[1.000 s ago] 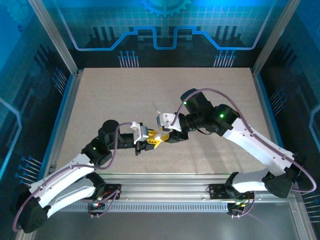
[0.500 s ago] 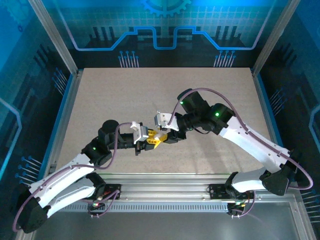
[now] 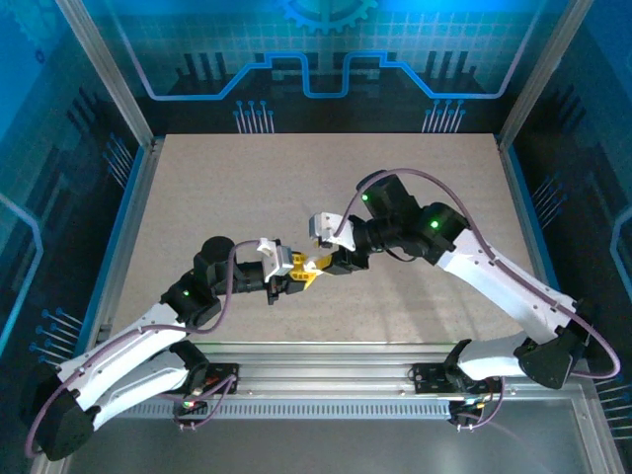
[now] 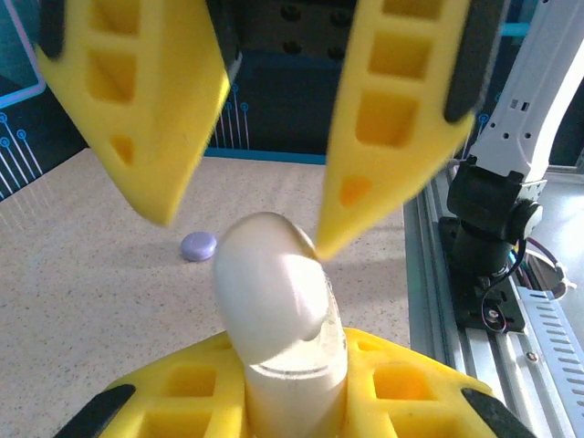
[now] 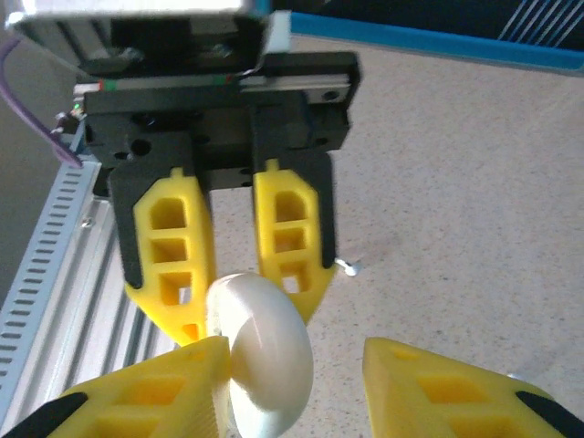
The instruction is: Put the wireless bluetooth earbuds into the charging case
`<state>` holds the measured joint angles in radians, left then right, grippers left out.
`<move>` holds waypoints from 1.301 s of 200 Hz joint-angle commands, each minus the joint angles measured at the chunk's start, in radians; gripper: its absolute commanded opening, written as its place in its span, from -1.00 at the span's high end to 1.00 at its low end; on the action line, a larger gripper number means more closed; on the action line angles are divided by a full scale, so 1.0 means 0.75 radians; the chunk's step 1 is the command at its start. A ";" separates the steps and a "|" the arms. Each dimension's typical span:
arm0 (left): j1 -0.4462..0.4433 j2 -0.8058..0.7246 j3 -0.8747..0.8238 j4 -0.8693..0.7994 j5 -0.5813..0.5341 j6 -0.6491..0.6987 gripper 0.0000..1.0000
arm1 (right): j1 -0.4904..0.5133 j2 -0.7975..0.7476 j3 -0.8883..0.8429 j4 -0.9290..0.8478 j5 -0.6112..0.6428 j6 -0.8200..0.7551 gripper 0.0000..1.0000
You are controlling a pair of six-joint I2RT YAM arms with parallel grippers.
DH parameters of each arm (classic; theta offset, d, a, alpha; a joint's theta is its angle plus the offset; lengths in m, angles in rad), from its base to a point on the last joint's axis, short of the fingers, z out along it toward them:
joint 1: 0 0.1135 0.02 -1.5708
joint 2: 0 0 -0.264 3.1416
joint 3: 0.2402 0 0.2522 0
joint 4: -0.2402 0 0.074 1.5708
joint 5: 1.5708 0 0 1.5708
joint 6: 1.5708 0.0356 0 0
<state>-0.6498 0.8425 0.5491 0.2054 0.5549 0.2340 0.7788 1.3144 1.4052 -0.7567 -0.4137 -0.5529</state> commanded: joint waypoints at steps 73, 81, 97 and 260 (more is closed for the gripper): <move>-0.010 -0.038 -0.004 0.076 0.033 -0.062 0.54 | -0.069 -0.097 -0.076 0.170 0.117 0.094 0.17; -0.010 -0.039 -0.008 0.081 0.020 -0.075 0.54 | -0.074 -0.116 -0.084 0.183 0.107 0.102 0.17; -0.008 -0.041 -0.010 0.085 0.000 -0.095 0.54 | -0.079 -0.155 -0.101 0.205 0.106 0.124 0.16; -0.009 -0.048 -0.008 0.104 -0.002 -0.137 0.55 | -0.001 -0.156 -0.184 0.273 0.167 0.207 0.00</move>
<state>-0.6518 0.8215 0.5472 0.2604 0.5461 0.1318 0.7662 1.1851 1.2621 -0.5919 -0.2909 -0.4171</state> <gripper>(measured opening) 0.228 0.496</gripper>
